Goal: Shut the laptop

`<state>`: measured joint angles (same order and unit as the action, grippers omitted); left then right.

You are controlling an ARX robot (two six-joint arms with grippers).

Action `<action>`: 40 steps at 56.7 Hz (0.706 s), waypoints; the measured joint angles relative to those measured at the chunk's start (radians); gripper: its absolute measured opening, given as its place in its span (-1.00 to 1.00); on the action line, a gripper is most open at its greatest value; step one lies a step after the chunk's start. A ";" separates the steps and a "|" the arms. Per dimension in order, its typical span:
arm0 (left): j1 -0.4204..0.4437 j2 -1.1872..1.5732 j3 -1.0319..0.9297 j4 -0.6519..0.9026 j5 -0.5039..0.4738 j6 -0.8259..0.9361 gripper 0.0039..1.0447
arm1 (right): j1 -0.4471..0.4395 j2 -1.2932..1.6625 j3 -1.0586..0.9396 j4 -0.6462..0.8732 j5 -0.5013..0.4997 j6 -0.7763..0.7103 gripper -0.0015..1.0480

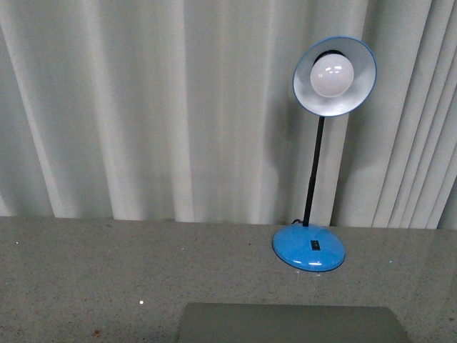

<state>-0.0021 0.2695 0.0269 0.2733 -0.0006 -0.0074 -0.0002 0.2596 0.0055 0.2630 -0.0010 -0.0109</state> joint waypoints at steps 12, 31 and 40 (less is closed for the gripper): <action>0.000 -0.061 0.000 -0.061 0.000 0.000 -0.94 | 0.000 -0.059 0.000 -0.060 0.000 0.000 -0.94; 0.000 -0.266 0.000 -0.267 0.001 0.000 -0.94 | 0.000 -0.254 0.001 -0.261 0.000 0.000 -0.94; 0.000 -0.266 0.000 -0.273 0.000 0.000 -0.86 | 0.000 -0.254 0.001 -0.262 0.000 0.000 -0.94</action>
<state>-0.0021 0.0040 0.0273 0.0006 -0.0002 -0.0074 -0.0002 0.0055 0.0063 0.0013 -0.0013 -0.0109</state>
